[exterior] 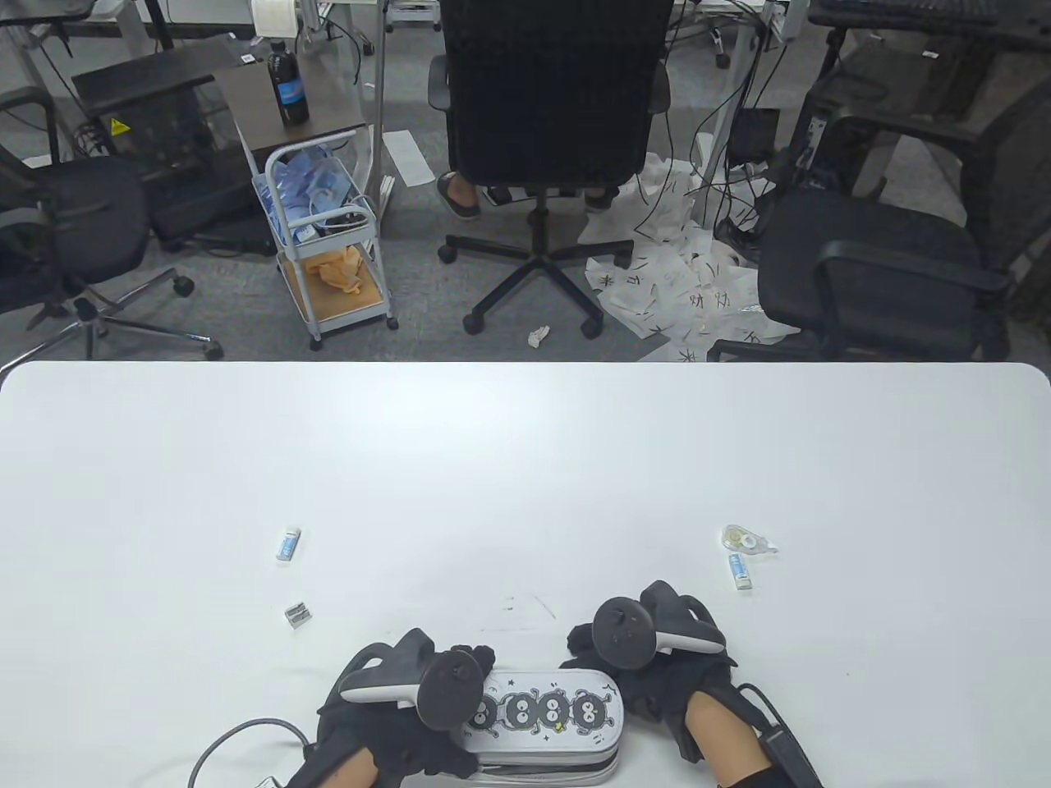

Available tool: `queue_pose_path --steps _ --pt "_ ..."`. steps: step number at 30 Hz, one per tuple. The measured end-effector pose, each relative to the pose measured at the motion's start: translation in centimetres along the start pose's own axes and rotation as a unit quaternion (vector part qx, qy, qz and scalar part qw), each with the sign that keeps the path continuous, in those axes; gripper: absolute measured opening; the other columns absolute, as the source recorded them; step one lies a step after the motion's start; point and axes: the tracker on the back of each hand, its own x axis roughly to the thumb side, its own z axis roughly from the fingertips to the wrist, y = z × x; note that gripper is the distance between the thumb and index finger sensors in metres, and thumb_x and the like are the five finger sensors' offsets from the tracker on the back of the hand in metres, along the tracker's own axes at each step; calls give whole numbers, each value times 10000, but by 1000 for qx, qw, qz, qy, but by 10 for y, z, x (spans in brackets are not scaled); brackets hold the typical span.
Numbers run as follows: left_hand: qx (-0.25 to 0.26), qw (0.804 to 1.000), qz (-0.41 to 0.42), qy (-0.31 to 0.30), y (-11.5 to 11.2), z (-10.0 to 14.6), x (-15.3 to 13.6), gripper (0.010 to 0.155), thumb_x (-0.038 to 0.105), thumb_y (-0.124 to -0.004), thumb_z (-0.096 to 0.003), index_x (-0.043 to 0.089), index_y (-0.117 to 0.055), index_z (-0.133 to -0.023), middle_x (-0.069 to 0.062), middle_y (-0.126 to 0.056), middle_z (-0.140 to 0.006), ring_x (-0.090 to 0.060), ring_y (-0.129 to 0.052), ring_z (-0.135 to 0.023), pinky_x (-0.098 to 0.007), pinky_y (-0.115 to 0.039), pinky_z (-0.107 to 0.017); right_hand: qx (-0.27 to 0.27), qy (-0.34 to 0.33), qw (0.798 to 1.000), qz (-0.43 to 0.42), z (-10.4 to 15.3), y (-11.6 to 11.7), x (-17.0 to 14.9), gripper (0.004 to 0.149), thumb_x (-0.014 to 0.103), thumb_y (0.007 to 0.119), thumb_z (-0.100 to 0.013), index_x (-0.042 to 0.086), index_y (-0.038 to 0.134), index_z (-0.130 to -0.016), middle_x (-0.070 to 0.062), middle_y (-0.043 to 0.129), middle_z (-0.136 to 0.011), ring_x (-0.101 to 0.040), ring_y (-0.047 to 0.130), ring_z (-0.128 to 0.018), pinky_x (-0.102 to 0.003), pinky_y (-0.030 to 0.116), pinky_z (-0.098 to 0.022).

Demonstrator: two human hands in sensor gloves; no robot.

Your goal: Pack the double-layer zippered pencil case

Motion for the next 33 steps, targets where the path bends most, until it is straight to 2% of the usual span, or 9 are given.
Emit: queue_pose_path --steps 3,7,13,15,20,23,25,28,33 --pt "-1 1000 0 4 1 0 0 1162 486 -896 -524 -39 -67 -1146 -376 -244 -1128 -609 -472 -997 -746 -610 -686 -9 -5 999 -39 2 1 -6 430 308 843 -411 397 815 -831 76 616 -1074 -268 631 -886 -489 582 -696" --pt "0 1000 1 1 1 0 -1 1161 483 -898 -523 -36 -68 -1146 -372 -243 -1128 -610 -457 -1001 -753 -598 -685 -17 -5 999 -41 2 1 -7 382 324 846 -401 360 866 -781 78 661 -1034 -268 636 -884 -489 582 -694" --pt "9 1000 -2 -2 0 3 -4 1160 509 -890 -522 -16 -72 -1154 -346 -250 -1140 -590 -462 -1011 -745 -588 -701 -25 4 999 -20 3 3 -5 381 343 804 -415 310 814 -794 80 665 -992 -258 629 -884 -480 579 -696" --pt "-3 1000 -17 15 3 3 -6 1155 556 -862 -533 9 -64 -1164 -326 -264 -1154 -556 -501 -1020 -694 -630 -713 -44 14 999 -1 4 0 -4 370 338 791 -425 309 811 -793 80 712 -962 -262 676 -865 -486 619 -682" --pt "-34 997 -36 54 17 -3 -6 1144 626 -767 -567 -56 -65 -1160 -376 -341 -1133 -568 -622 -980 -636 -700 -708 -92 55 990 94 14 -20 -9 352 364 807 -429 285 855 -769 60 824 -871 -259 752 -825 -503 611 -680" --pt "-52 994 -16 92 28 -10 -17 1138 626 -754 -589 -70 -58 -1160 -399 -356 -1121 -597 -650 -955 -628 -773 -667 -105 48 992 47 22 -25 -16 350 378 824 -451 217 888 -756 1 887 -788 -272 814 -753 -507 662 -640" --pt "-58 993 7 105 36 -17 -18 1134 615 -758 -600 -94 -74 -1161 -427 -383 -1105 -625 -686 -926 -615 -813 -643 -93 47 994 24 23 -27 -13 352 363 832 -469 152 899 -743 -51 898 -749 -301 820 -712 -525 663 -622" --pt "-61 990 8 125 42 -26 -17 1133 634 -726 -605 -111 -73 -1154 -435 -415 -1092 -615 -753 -891 -552 -873 -613 -110 39 993 16 25 -33 0 374 420 828 -497 111 906 -693 -74 908 -649 -281 845 -625 -527 695 -588" --pt "-62 988 -8 141 45 -29 -4 1127 674 -679 -603 -86 -54 -1153 -416 -427 -1108 -578 -865 -825 -476 -941 -532 -116 16 993 12 9 -17 31 371 442 820 -493 144 896 -701 -50 909 -679 -274 854 -647 -511 712 -589"
